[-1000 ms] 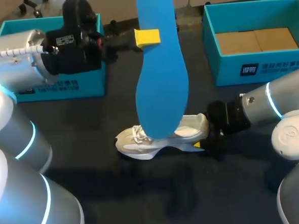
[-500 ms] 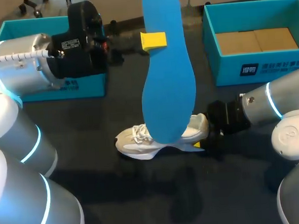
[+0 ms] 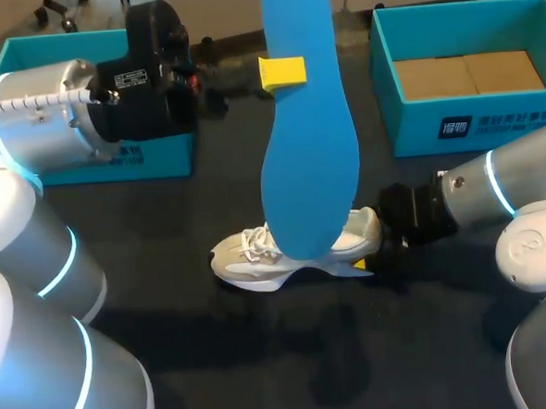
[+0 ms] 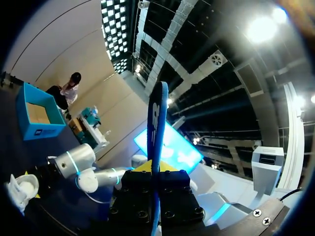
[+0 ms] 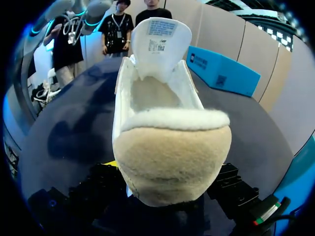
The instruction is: Take the shoe out of the shoebox, open the shoe tongue, remove and reinsert the insole, then place the shoe into the shoebox
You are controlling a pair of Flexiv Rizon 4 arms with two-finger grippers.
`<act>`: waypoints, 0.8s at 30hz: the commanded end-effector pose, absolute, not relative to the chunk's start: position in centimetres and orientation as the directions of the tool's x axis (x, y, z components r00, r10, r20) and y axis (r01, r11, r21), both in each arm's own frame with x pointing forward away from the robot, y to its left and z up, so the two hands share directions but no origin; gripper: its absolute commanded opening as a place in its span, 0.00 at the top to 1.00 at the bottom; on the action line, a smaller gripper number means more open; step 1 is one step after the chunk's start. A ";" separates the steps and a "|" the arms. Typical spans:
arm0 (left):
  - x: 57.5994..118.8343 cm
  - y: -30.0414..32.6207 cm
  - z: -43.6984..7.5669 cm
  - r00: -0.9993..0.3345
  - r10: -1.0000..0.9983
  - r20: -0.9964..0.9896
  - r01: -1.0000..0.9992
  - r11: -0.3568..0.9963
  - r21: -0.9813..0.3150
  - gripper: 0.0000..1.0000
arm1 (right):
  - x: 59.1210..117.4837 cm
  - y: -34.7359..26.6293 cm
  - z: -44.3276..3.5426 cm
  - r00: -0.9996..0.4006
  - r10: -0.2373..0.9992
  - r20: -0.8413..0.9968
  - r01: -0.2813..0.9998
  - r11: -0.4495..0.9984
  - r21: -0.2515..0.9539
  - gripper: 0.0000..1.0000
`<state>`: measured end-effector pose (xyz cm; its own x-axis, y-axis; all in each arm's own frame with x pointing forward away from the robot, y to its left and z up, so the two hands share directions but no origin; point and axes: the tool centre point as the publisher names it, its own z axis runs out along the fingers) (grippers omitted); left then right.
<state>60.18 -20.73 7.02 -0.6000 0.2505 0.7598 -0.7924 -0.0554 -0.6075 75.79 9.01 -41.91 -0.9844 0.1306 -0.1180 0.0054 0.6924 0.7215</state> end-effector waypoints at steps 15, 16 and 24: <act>60.3 -21.2 7.1 -0.600 0.252 0.760 -0.793 -0.057 -0.607 1.00 | 75.7 8.9 -41.9 -0.985 0.134 -0.111 0.015 0.699 0.715 0.00; 60.3 -21.2 7.1 -0.600 0.252 0.760 -0.793 -0.057 -0.607 1.00 | 75.8 8.8 -41.9 -0.986 0.129 -0.106 0.014 0.699 0.715 0.00; 60.3 -21.2 7.1 -0.600 0.252 0.760 -0.793 -0.057 -0.607 1.00 | 75.6 7.9 -41.0 -0.993 0.110 -0.047 0.051 0.745 0.665 0.00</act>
